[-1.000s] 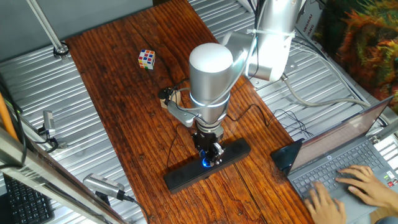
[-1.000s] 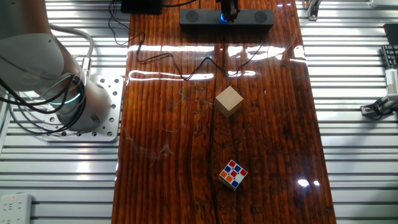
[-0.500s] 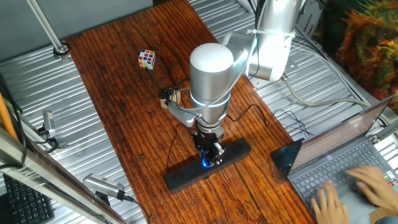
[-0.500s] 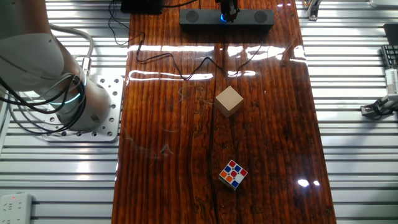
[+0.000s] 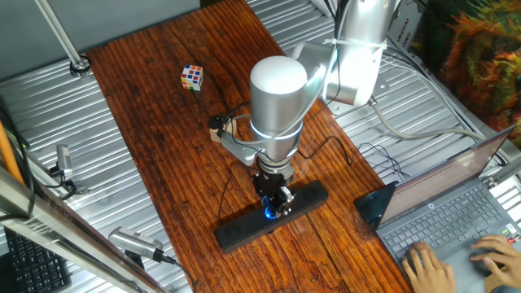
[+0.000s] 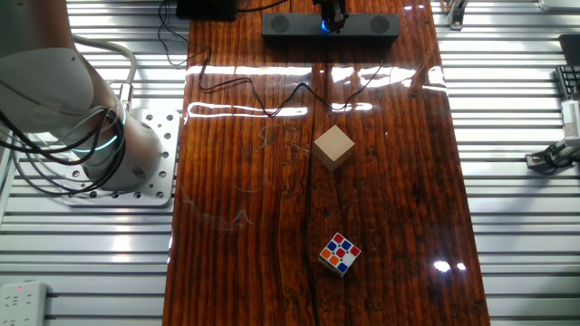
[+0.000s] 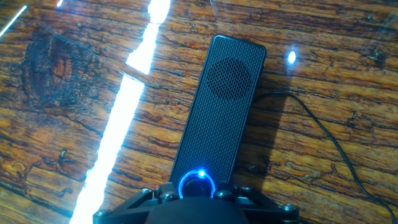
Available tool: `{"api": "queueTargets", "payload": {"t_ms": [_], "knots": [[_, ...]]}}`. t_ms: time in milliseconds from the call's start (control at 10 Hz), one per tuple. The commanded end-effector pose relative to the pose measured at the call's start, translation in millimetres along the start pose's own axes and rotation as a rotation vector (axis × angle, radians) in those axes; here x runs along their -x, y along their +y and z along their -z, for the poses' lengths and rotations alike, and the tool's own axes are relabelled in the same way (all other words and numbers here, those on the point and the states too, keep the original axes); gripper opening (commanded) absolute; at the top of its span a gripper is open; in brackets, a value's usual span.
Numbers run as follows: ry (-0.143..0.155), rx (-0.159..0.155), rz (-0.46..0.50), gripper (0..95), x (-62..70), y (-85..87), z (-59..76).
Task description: Turn the knob to increase the volume of the speaker
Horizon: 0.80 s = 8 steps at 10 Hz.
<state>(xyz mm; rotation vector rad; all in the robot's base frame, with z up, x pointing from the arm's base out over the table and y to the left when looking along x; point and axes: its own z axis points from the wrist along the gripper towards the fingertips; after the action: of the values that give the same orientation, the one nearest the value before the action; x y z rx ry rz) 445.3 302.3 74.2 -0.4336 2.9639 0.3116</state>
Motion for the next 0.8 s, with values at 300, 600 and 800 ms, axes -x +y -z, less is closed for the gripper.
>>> {"api": "queueTargets", "payload": {"t_ms": [300, 600, 800], "knots": [[0.009, -0.002, -0.001, 38.0, 0.4, -0.4, -1.1], [0.021, -0.001, -0.003, 38.0, 0.4, -0.4, -1.1], [0.026, -0.001, -0.004, 38.0, 0.4, -0.3, -1.2]]}}
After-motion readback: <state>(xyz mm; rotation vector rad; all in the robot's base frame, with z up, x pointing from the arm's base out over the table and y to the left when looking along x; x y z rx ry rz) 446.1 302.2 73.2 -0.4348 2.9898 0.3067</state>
